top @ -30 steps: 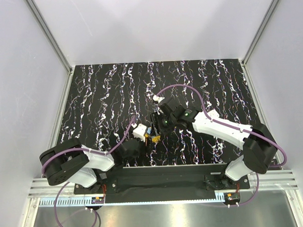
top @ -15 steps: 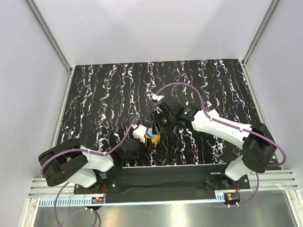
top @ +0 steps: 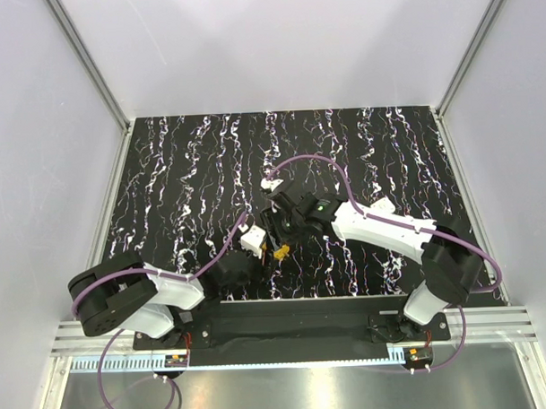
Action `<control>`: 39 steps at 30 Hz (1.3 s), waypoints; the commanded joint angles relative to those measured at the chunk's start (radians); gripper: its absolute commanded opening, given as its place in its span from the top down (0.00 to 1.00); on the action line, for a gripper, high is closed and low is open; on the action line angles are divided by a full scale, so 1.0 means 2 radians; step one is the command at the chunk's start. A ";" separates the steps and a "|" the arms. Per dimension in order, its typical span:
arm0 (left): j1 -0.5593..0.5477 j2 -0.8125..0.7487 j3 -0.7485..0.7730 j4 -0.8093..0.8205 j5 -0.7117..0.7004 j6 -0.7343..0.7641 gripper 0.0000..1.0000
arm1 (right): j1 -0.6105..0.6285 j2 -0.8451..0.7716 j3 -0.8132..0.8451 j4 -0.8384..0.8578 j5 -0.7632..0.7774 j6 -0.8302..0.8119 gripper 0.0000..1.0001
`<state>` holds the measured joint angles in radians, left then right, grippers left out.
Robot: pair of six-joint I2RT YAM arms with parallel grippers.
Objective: Pull the plug off the socket
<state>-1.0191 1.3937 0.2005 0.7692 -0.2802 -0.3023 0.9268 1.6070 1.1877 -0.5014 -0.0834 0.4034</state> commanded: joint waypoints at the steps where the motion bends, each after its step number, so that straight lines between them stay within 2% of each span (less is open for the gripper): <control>1: -0.003 -0.014 0.005 0.036 0.014 0.006 0.87 | 0.008 0.003 0.024 0.018 0.027 -0.023 0.43; 10: -0.003 -0.027 -0.004 0.040 0.019 0.001 0.88 | 0.008 -0.007 -0.009 0.066 0.037 -0.027 0.46; 22: -0.003 -0.031 -0.005 0.038 0.017 0.001 0.89 | 0.009 -0.004 -0.027 0.083 0.039 -0.019 0.52; 25: -0.003 -0.030 -0.005 0.038 0.017 0.001 0.89 | 0.010 -0.003 -0.027 0.085 0.039 -0.017 0.58; 29: -0.003 -0.025 -0.003 0.036 0.015 0.002 0.90 | 0.009 -0.004 -0.026 0.085 0.039 -0.012 0.73; 30: -0.003 -0.023 -0.004 0.037 0.015 0.001 0.90 | 0.010 -0.004 -0.026 0.087 0.039 -0.011 0.82; 33: -0.003 -0.020 -0.002 0.038 0.015 0.000 0.91 | 0.009 -0.007 -0.026 0.087 0.055 -0.007 1.00; 39: -0.003 -0.009 0.000 0.034 0.013 -0.001 0.92 | 0.010 -0.048 -0.042 0.098 0.086 0.011 1.00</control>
<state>-1.0203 1.3636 0.1898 0.7593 -0.2584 -0.3031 0.9428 1.5940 1.1206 -0.3626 0.0017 0.3767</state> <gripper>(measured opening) 0.630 0.404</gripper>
